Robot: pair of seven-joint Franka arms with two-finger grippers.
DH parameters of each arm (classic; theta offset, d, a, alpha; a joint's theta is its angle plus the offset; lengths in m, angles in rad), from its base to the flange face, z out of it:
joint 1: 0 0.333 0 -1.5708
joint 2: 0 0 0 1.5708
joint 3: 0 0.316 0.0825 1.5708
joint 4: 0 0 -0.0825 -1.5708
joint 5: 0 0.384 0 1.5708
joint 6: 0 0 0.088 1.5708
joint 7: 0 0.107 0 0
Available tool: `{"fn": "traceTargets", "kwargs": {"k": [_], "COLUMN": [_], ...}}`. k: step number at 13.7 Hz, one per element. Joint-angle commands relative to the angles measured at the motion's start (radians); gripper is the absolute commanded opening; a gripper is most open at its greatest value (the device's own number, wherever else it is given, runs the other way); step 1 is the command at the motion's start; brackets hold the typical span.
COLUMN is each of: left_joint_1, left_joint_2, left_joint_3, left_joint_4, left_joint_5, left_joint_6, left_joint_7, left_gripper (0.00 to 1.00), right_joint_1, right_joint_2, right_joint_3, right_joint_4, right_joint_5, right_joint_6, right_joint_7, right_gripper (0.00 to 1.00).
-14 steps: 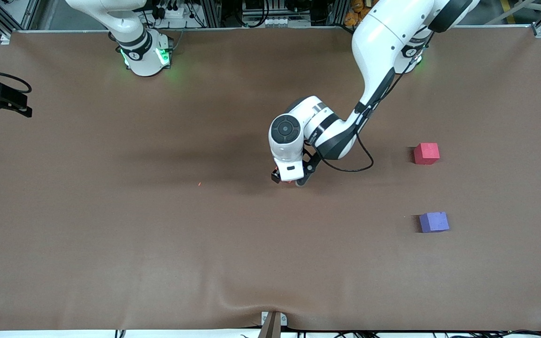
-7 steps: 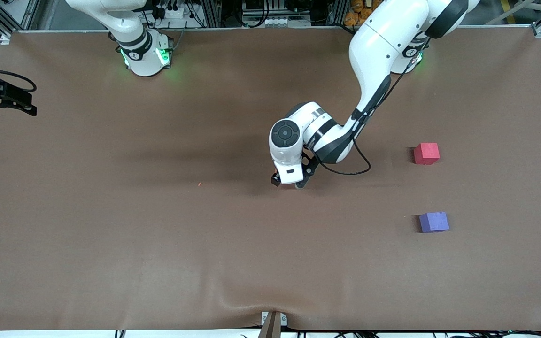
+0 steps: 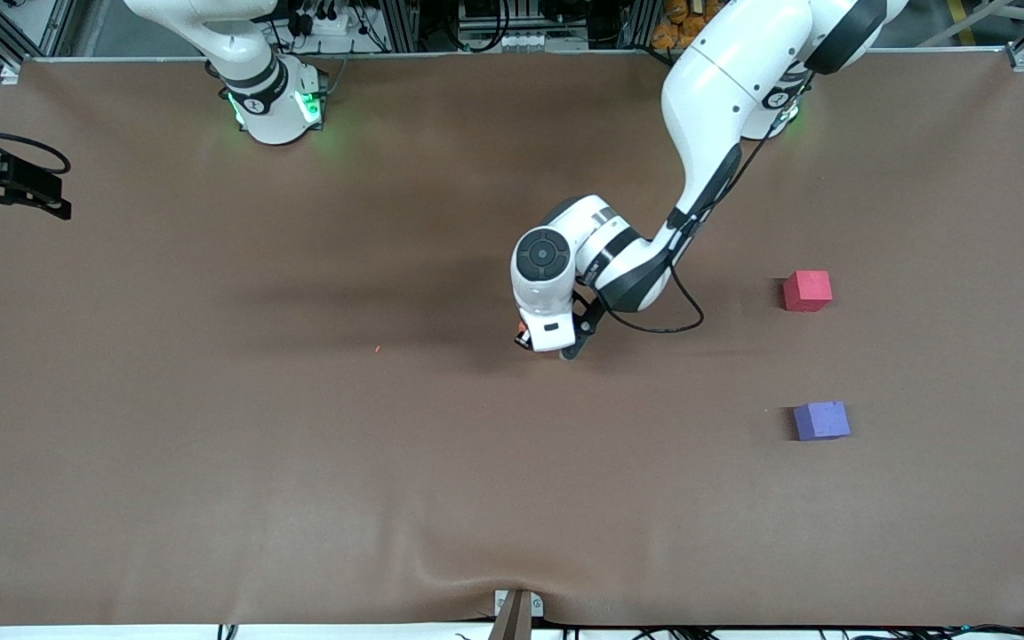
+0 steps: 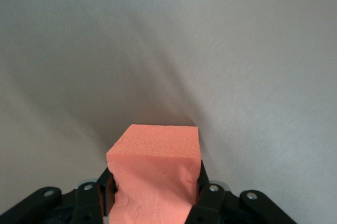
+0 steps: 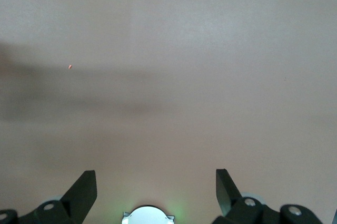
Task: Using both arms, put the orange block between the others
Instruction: 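Carry the orange cube with the left gripper between pink and blue cubes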
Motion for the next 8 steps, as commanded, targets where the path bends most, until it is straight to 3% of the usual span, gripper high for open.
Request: {"fn": "traceTargets", "kwargs": {"k": [1,8], "left_joint_1": [0.033,0.18], "left_joint_2": [-0.042,-0.198], "left_joint_3": [-0.005,-0.014], "left_joint_4": [0.004,-0.006], "left_joint_5": [0.025,0.008], "left_joint_6": [-0.007,-0.181], "left_joint_7": [0.071,0.405], "left_gripper": [0.0,0.0], "right_joint_1": [-0.009,-0.007], "right_joint_2": [-0.002,0.0], "right_joint_3": [0.011,0.011], "right_joint_4": [0.005,0.005], "right_joint_5": [0.017,0.019], "right_joint_6": [-0.008,-0.007], "right_joint_7": [-0.01,-0.007], "right_gripper": [1.0,1.0]}}
